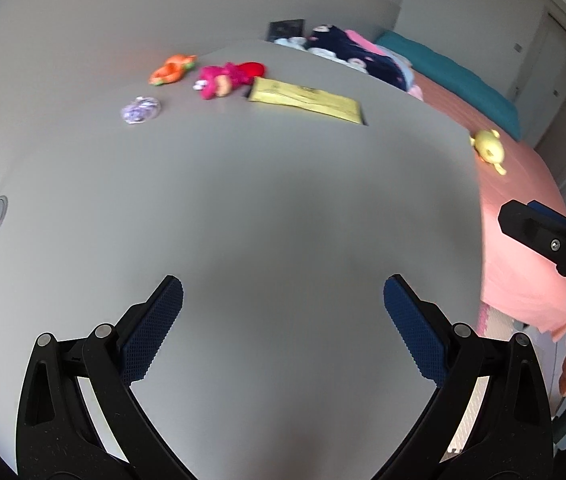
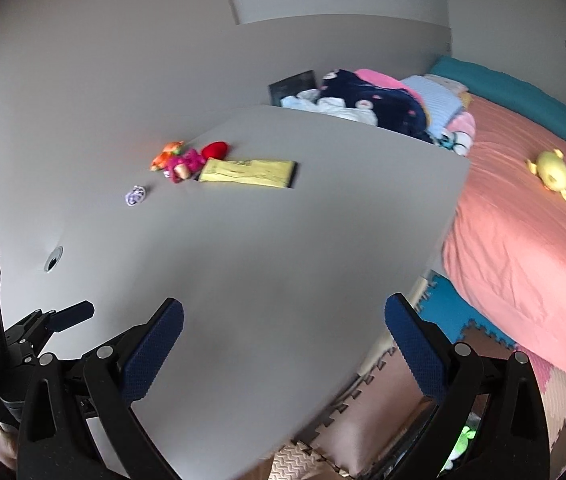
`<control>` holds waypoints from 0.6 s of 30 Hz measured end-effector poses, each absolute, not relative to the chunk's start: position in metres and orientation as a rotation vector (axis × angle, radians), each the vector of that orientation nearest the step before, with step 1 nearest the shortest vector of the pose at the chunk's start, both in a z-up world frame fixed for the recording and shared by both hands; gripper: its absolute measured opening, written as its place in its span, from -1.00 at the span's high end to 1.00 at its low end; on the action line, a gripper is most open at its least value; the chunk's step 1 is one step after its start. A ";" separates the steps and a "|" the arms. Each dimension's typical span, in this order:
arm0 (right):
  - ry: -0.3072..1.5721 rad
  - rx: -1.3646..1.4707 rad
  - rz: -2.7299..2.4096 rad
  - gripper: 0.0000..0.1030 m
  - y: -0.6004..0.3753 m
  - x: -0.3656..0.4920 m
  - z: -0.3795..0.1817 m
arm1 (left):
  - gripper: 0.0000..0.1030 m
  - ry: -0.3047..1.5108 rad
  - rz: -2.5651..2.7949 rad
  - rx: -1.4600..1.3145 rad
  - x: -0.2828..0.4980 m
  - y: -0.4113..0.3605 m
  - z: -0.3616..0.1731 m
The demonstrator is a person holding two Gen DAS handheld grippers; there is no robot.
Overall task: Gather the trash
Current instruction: 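Grasp the yellow packet with the right tool while the left tool grasps the purple bow toy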
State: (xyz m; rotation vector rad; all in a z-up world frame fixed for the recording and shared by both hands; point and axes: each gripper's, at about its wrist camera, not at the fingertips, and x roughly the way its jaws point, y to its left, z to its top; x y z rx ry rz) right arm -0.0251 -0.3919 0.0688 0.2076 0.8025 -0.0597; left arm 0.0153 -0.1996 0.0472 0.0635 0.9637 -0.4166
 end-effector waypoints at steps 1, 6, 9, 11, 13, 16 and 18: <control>0.804 0.197 -0.057 -0.95 -0.387 -0.016 0.069 | -0.89 0.963 -0.409 0.061 0.019 -0.196 0.047; 0.820 0.161 -0.038 -0.95 -0.375 0.017 0.066 | -0.89 0.973 -0.378 0.040 0.045 -0.178 0.043; 0.825 0.136 -0.022 -0.95 -0.369 0.034 0.063 | -0.89 0.980 -0.363 0.033 0.060 -0.169 0.039; 0.832 0.119 -0.012 -0.95 -0.365 0.050 0.061 | -0.89 0.981 -0.356 0.029 0.068 -0.163 0.038; 0.840 0.108 -0.007 -0.95 -0.362 0.065 0.057 | -0.89 0.984 -0.345 0.027 0.078 -0.160 0.036; 0.848 0.097 -0.003 -0.93 -0.357 0.086 0.052 | -0.89 0.993 -0.326 0.030 0.093 -0.155 0.033; 0.857 0.087 0.007 -0.92 -0.353 0.101 0.047 | -0.89 0.994 -0.314 0.030 0.103 -0.151 0.031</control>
